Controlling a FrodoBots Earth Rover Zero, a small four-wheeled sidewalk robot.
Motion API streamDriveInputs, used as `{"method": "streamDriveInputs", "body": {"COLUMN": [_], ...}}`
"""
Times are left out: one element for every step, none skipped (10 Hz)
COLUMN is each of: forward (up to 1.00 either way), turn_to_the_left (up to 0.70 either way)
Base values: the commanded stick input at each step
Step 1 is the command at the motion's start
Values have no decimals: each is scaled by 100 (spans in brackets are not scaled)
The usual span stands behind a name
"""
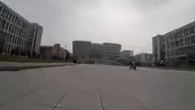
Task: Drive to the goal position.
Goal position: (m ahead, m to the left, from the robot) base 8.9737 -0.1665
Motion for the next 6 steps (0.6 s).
{"method": "streamDriveInputs", "body": {"forward": [70, 70, 70, 70, 70, 70], "turn_to_the_left": [-1, -1, -1, -1, -1, -1]}}
